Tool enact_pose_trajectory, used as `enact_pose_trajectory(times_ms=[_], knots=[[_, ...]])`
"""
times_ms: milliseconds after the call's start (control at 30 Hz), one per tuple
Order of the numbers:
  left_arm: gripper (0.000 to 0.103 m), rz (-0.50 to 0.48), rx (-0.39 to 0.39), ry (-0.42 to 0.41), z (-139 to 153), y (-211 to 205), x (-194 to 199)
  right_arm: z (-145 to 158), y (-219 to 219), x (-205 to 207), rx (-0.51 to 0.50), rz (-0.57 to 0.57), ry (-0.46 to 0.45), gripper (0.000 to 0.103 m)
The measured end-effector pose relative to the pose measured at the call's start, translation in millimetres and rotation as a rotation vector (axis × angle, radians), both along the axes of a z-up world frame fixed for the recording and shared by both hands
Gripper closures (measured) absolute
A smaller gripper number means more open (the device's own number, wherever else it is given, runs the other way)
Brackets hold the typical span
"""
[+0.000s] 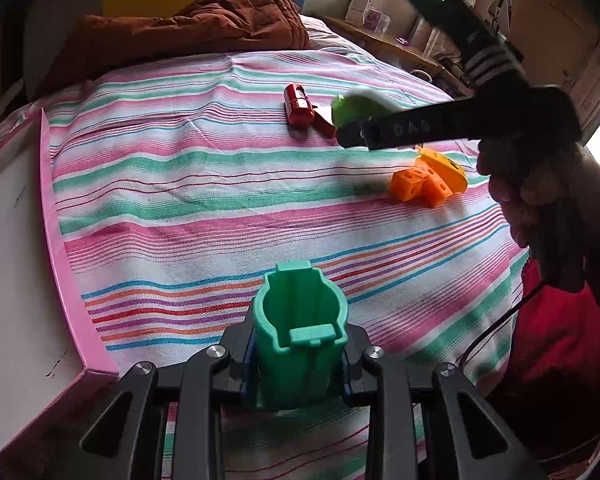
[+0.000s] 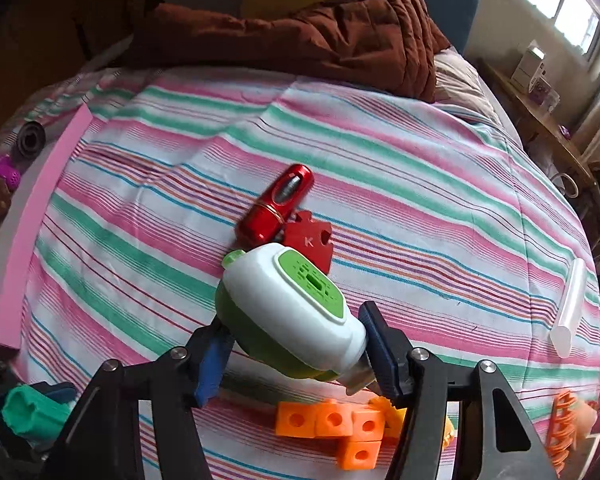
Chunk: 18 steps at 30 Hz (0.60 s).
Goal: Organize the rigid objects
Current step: 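Lift the green suction cup with the left tool while the right grasps the white-green bottle, then carry the green suction cup over the tray with the left tool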
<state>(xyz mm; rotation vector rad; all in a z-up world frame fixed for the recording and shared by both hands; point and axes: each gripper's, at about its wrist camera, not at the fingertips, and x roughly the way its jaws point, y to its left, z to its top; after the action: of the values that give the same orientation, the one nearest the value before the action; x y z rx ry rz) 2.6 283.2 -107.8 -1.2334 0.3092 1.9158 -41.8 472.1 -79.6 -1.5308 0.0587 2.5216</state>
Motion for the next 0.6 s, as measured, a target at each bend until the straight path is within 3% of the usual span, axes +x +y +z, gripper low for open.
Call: enact_pose_trajectory(times_ms=[133,300,400,600], knots=[[0.073,0.011,0.007,-0.009,2,-5,-1,18,-9,13,-0.162,0.004,0.063,0.041],[0.073,0.019,0.005,-0.01,3,-12,1,10,-34,37,-0.324,0.005,0.062,0.041],[0.073,0.027,0.004,0.002,6,-20,5,1,-49,47,-0.339,0.012,0.051,0.041],[0.073,0.041,0.014,0.042,22,-35,13,-19,-59,59,-0.277,0.006,0.02,0.041]])
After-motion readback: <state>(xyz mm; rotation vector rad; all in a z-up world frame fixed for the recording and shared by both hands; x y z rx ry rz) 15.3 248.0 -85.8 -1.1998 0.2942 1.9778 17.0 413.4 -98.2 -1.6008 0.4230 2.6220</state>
